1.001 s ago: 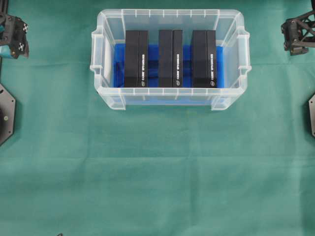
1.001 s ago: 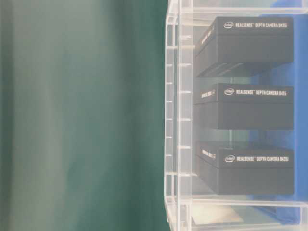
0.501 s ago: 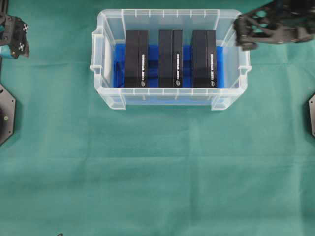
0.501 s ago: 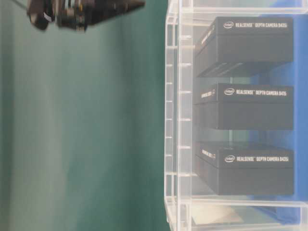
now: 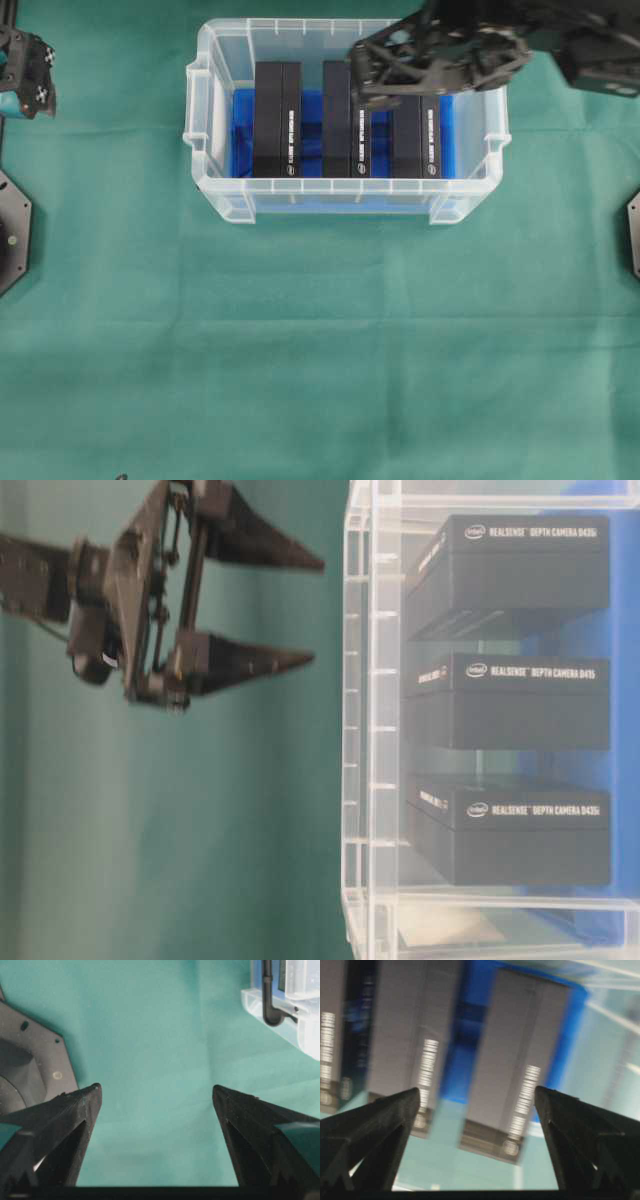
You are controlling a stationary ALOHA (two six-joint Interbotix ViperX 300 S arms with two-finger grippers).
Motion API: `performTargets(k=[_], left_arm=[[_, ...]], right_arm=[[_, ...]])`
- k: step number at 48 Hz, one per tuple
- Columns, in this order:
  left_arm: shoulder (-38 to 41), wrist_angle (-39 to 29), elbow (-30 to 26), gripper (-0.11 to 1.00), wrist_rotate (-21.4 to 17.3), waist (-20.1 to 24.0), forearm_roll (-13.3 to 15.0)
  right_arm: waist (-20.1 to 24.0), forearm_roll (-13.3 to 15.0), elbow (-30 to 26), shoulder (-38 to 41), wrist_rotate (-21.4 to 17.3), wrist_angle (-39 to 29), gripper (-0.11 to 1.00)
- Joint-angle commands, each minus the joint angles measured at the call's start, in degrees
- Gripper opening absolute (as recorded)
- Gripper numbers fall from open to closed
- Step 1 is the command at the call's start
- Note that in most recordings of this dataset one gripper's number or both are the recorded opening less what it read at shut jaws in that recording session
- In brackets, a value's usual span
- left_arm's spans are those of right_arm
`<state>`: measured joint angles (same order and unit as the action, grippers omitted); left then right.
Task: Take out the box from the case.
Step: 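Move the open right gripper over the middle black box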
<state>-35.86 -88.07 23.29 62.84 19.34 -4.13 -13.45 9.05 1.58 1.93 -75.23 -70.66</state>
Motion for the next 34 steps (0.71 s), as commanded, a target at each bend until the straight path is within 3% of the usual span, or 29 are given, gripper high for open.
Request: performTargets(k=[1,17,34], left_arm=[[-0.4,-0.2,-0.5,0.91,-0.1,0.3,-0.2],[-0.5,-0.4,-0.4,0.91,-0.1,0.2,-0.1],[-0.6,-0.4,-0.4,0.91,-0.1,0.2,-0.1]], right_arm=[[0.3,-0.7,-3.6,0.8,-0.1,0.4,0.95],[1.1,-1.2,-12.2,7.1,-0.1,0.1,0.95],[1.1,-1.0,-13.5,8.4,0.0,-2.5,0.95]])
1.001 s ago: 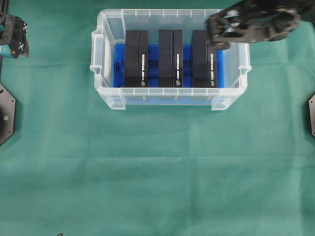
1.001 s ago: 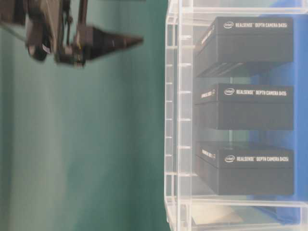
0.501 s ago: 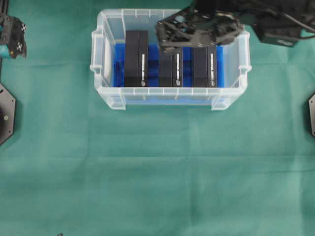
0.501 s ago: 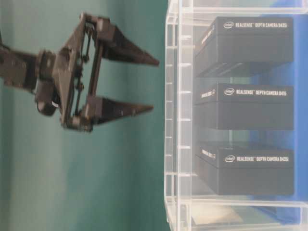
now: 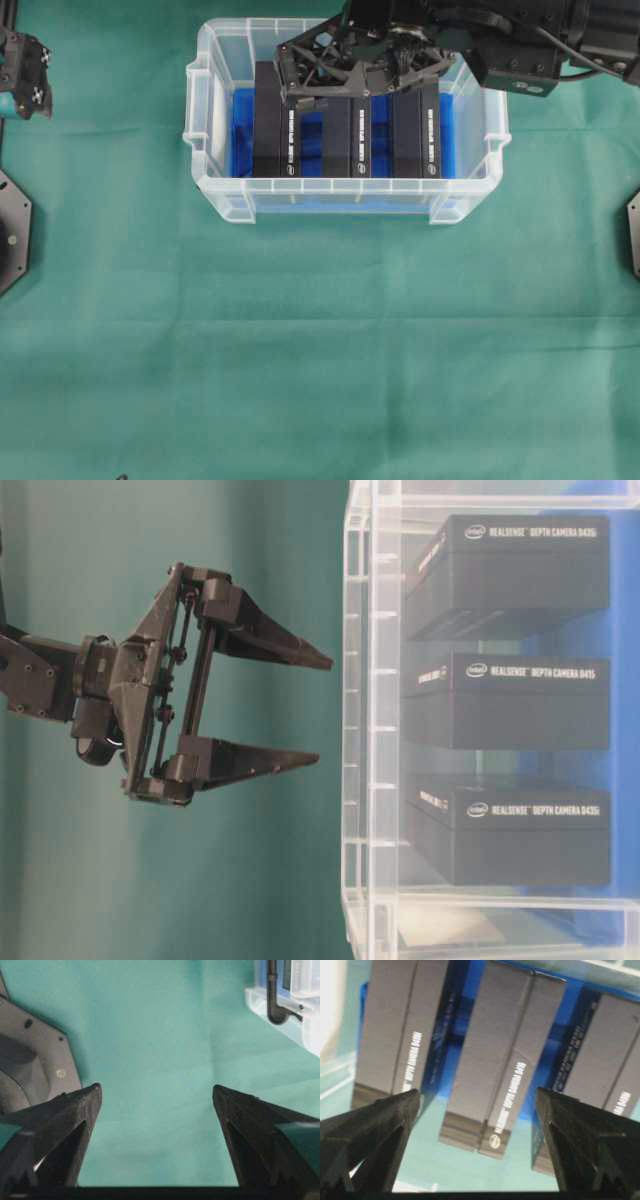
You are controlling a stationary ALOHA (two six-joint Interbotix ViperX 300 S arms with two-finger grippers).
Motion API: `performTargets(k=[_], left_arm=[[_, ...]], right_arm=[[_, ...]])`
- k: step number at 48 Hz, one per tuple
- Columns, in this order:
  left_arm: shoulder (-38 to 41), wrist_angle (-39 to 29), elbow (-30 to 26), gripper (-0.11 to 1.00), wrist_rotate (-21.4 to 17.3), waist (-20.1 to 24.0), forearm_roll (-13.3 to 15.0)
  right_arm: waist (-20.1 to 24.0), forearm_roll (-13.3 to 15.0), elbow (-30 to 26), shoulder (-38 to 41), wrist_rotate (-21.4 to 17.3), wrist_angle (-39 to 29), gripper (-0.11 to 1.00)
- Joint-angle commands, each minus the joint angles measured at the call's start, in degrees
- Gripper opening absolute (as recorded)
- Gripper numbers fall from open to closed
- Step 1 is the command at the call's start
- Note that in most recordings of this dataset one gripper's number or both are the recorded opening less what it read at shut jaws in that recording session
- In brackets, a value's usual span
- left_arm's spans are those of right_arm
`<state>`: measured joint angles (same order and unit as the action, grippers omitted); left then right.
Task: Take out the box from the case.
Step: 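Move the open right gripper over the middle black box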
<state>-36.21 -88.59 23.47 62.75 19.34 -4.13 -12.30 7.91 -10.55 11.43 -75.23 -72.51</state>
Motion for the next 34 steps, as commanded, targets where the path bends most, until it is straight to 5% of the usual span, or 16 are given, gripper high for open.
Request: performTargets(k=[1,34], left_arm=[[-0.3,0.1,-0.6,0.91,0.0,0.2,-0.1],[-0.3,0.1,-0.6,0.91,0.1,0.2,-0.1]], right_arm=[[0.0,0.2,-1.4,-1.1,0.0,-0.8,0.95],[0.0,0.6,-1.1,-0.9,0.1,-0.7,0.95]])
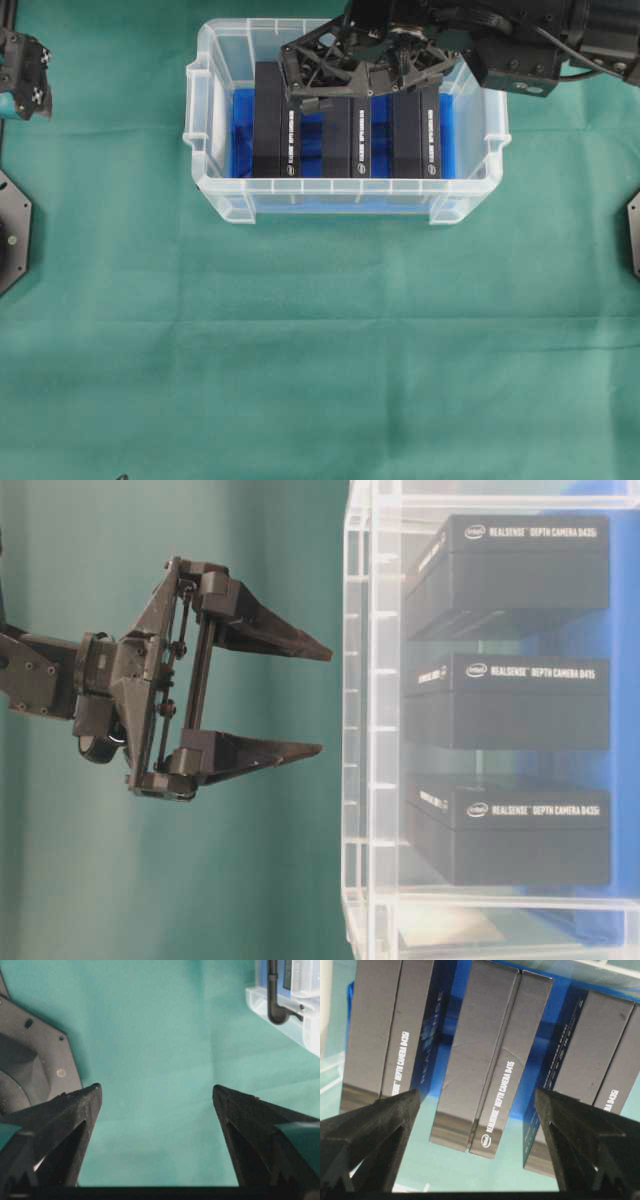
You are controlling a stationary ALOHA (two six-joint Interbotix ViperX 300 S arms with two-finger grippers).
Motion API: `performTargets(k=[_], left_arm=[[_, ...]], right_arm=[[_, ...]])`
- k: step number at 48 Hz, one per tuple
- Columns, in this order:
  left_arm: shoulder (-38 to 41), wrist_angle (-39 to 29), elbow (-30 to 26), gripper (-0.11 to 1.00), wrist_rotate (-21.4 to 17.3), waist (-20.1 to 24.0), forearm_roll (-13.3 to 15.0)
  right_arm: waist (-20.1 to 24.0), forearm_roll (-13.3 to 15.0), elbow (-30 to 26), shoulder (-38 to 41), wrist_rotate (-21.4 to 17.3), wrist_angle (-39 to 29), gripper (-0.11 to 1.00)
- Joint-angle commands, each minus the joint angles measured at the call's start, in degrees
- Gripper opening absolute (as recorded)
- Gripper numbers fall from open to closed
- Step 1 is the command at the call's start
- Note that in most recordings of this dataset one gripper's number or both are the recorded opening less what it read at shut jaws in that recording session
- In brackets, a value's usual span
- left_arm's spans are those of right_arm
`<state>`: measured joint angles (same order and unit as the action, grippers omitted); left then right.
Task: Take out the box from the case.
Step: 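Move the open right gripper over the middle black box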
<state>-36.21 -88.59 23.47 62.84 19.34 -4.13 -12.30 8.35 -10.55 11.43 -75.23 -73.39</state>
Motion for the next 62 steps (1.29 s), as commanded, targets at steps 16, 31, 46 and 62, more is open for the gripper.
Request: performTargets(k=[16,31,46,62], left_arm=[[-0.3,0.1,-0.6,0.91,0.0,0.3,-0.1],[-0.3,0.1,-0.5,0.91,0.0,0.2,-0.1],[-0.3,0.1,-0.5,0.91,0.0,0.3,-0.1],[-0.3,0.1,-0.5,0.91,0.1,0.3,-0.1]], right_arm=[[0.0,0.3,-1.1,-0.8,0.0,0.9,0.95],[0.0,0.3,-1.1,-0.8,-0.1,0.9,0.95],[0.0,1.1,-0.8,-0.1,-1.2,0.9,0.95],[0.0,1.2,2.0,0.4,-2.9,3.9,0.95]])
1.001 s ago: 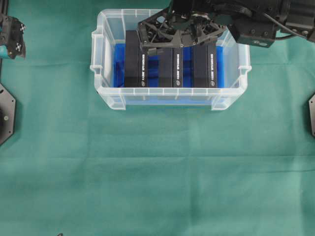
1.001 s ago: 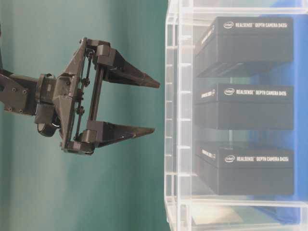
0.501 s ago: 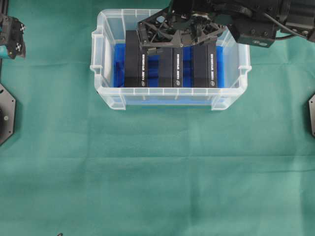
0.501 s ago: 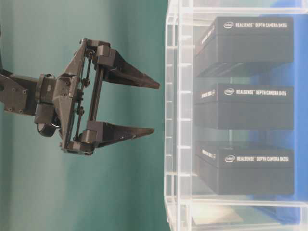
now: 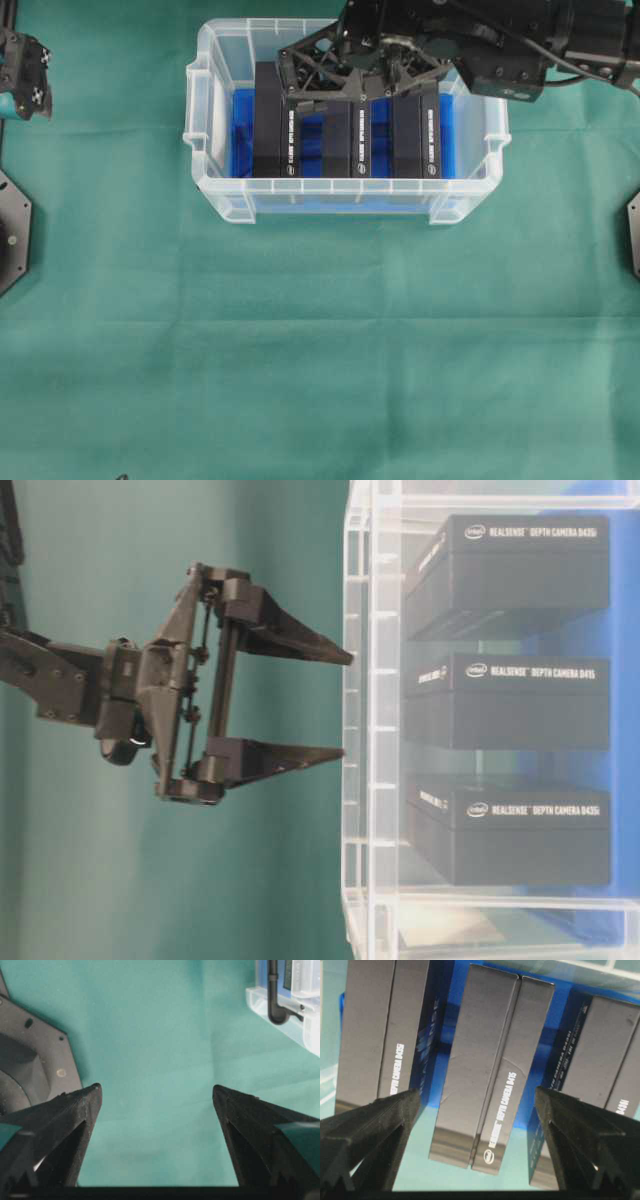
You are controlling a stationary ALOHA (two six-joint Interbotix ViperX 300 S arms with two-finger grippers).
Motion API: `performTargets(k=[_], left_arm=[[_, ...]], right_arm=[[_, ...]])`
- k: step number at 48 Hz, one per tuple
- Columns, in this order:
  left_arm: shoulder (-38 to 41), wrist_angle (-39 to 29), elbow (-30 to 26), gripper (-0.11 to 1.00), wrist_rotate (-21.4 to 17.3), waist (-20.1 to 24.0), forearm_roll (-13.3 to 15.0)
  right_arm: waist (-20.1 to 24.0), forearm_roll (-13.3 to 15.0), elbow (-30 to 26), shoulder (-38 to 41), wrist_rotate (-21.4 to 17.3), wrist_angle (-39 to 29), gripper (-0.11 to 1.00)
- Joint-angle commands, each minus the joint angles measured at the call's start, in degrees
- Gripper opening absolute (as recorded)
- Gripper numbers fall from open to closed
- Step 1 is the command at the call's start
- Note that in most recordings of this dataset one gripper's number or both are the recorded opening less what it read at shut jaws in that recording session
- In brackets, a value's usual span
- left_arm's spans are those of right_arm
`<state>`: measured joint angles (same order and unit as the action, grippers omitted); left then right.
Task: Take out the box from the case.
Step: 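Move the open right gripper over the middle black box, then lower the right gripper around the middle box and close on it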
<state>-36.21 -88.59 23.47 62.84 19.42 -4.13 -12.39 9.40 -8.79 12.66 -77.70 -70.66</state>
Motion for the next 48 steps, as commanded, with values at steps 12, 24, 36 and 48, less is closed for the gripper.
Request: performTargets(k=[12,24,36,48], left_arm=[[-0.3,0.1,-0.4,0.91,0.1,0.1,-0.1],[-0.1,0.2,-0.4,0.91,0.1,0.1,-0.1],[0.0,0.3,-0.4,0.91,0.1,0.2,-0.1],[0.1,0.4,-0.3,0.91,0.1,0.2,-0.1]], right_arm=[[0.1,0.2,3.0,-0.8,-1.2,4.5,0.95],[0.1,0.2,4.0,0.2,-1.2,5.0,0.95],[-0.2,0.2,4.9,1.1,-1.1,6.5,0.95],[-0.4,0.2,5.9,1.3,-1.1,6.9,0.95]])
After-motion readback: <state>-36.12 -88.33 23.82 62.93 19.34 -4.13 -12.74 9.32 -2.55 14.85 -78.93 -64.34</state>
